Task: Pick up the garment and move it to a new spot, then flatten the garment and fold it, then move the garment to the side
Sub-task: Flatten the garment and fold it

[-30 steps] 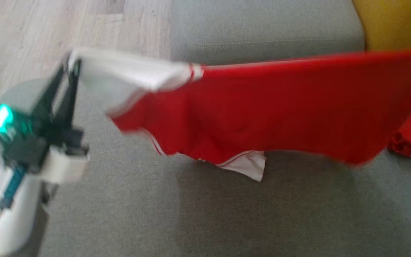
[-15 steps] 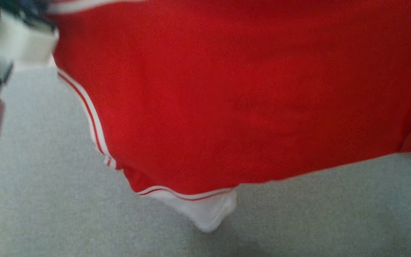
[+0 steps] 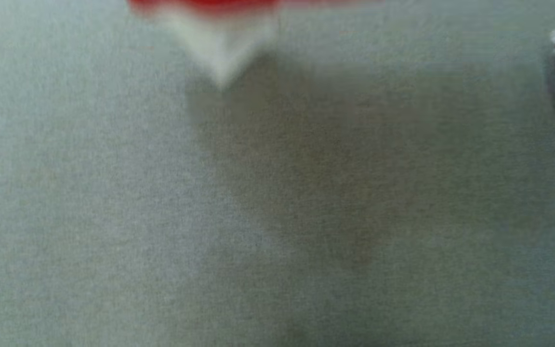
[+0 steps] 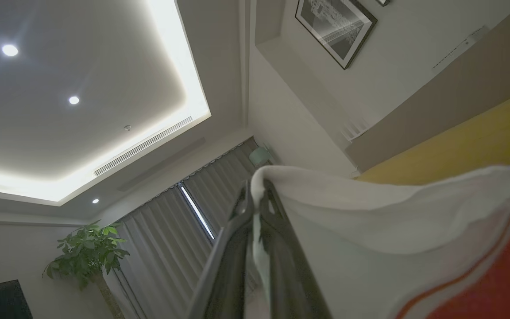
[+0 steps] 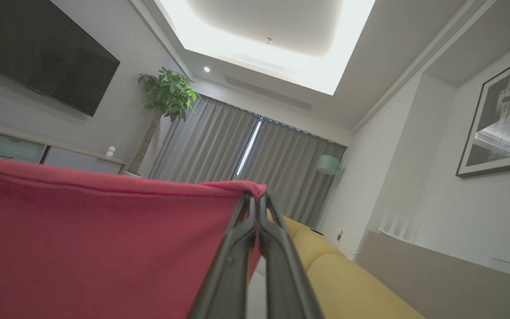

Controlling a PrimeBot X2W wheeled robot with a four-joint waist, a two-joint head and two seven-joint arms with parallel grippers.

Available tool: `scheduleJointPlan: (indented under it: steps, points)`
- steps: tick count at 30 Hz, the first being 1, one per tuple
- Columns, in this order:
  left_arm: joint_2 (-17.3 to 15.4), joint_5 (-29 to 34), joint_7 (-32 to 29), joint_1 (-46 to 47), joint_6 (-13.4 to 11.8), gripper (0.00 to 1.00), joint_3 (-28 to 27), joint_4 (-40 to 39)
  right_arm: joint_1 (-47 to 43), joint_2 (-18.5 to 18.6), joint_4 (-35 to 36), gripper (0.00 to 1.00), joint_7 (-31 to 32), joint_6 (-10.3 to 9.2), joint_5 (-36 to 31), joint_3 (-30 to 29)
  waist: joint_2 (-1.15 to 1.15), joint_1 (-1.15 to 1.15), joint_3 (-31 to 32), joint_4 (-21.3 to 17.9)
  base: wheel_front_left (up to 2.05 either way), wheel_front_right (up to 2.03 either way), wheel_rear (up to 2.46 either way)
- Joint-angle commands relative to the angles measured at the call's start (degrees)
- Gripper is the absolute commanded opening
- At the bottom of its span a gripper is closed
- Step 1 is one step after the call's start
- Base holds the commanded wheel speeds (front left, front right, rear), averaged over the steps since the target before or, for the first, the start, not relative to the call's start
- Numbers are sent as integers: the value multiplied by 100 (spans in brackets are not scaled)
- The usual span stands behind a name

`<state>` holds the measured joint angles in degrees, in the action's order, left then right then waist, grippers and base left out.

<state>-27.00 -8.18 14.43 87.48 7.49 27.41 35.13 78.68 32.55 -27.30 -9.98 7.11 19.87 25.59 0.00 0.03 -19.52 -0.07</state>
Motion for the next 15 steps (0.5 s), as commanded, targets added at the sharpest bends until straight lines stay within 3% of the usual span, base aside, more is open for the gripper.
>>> scheduleJointPlan:
  steps: [1,7,15]
  points:
    - [-111,-32,32,257,-33,0,-156,-94,149,4,-56,0,-115,37,-45,45,0,-3,-211,128,0,0,0]
    - [-16,-279,54,-266,-11,0,-123,-589,51,170,-727,0,-374,37,-41,475,0,-3,-508,286,0,0,0]
    - [-243,-831,56,-2434,-2,0,62,-1566,-1250,259,-1341,0,-490,37,581,891,0,-3,-334,363,0,0,0]
